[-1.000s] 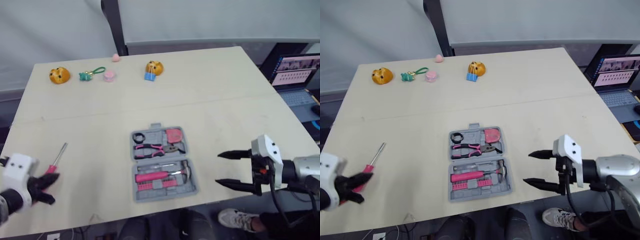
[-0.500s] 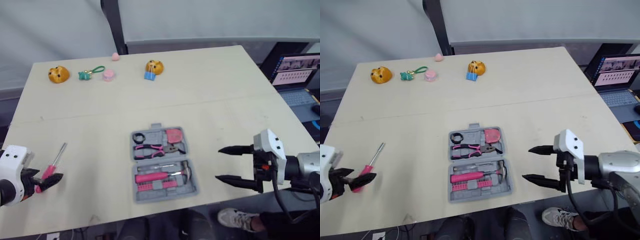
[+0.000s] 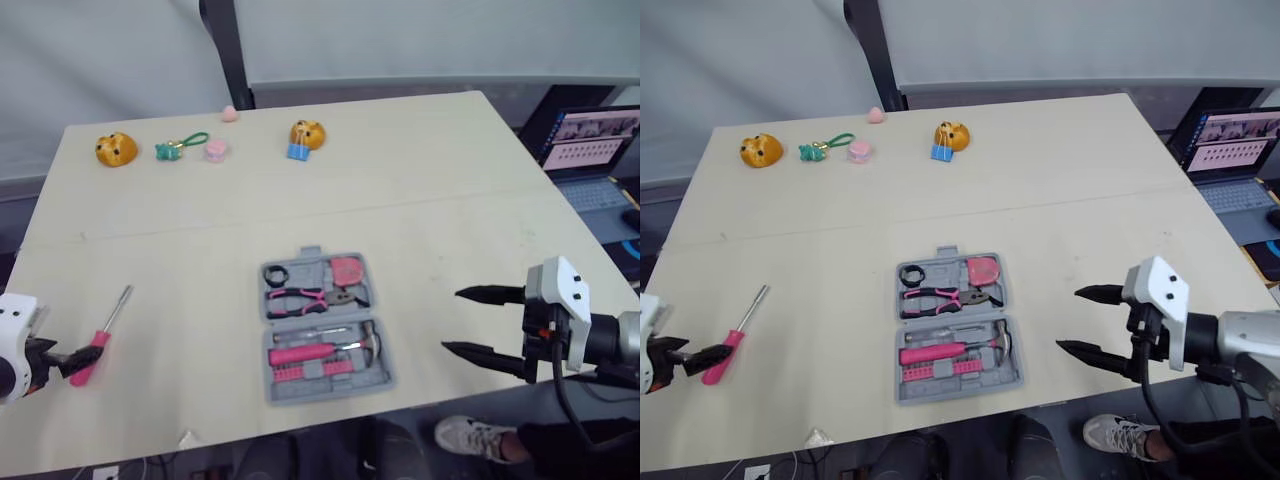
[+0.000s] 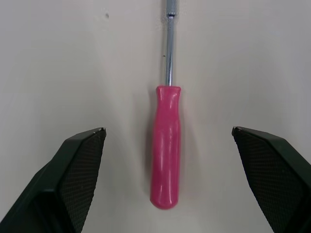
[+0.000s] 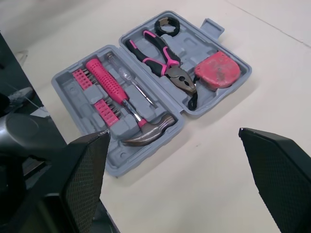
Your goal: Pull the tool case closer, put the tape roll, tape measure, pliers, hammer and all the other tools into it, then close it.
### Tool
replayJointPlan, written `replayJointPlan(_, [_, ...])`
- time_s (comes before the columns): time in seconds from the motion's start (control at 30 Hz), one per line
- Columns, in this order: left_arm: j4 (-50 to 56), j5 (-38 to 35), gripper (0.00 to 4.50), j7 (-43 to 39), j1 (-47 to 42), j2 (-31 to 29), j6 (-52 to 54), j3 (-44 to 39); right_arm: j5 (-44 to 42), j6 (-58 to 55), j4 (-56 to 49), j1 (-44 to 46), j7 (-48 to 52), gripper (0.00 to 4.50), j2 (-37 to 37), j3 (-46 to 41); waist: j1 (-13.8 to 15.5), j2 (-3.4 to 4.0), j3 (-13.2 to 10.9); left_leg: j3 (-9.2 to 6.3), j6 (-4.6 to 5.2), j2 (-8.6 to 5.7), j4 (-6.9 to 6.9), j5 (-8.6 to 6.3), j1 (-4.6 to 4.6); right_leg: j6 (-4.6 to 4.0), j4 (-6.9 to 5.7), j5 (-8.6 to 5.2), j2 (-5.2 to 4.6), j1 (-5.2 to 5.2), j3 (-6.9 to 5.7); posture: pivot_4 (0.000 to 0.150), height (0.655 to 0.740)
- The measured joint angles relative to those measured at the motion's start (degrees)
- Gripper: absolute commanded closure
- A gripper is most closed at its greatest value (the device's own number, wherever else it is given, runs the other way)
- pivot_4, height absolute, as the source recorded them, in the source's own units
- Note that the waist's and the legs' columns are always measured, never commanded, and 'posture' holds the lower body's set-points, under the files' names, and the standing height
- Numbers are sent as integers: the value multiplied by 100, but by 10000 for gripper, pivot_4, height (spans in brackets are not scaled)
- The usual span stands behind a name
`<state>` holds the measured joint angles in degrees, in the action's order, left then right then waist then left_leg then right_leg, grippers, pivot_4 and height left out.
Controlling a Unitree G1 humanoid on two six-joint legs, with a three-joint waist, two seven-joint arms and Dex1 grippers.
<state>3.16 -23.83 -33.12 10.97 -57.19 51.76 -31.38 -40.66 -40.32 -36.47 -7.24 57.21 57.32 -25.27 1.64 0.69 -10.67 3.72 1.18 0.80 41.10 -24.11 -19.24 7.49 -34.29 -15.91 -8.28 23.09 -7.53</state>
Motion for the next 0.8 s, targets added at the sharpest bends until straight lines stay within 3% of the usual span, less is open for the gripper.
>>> replayJointPlan(0.33, [-1154, 439, 250, -267, -806, 96, -733, 997, -37, -29, -179, -103, -286, 0, -28, -44, -40, -7, 3, 33, 1, 0, 0, 0, -2, 0, -26, 0, -2, 27, 1, 1500, 7155])
replayJointPlan(0.8, [-1517, 631, 250, -397, -890, 163, -952, 1121, -133, -116, -253, -158, -426, 0, -28, -204, -30, -10, 6, 34, 2, -1, 12, 7, 7, -1, -55, 0, -14, 28, 14, 1500, 7155])
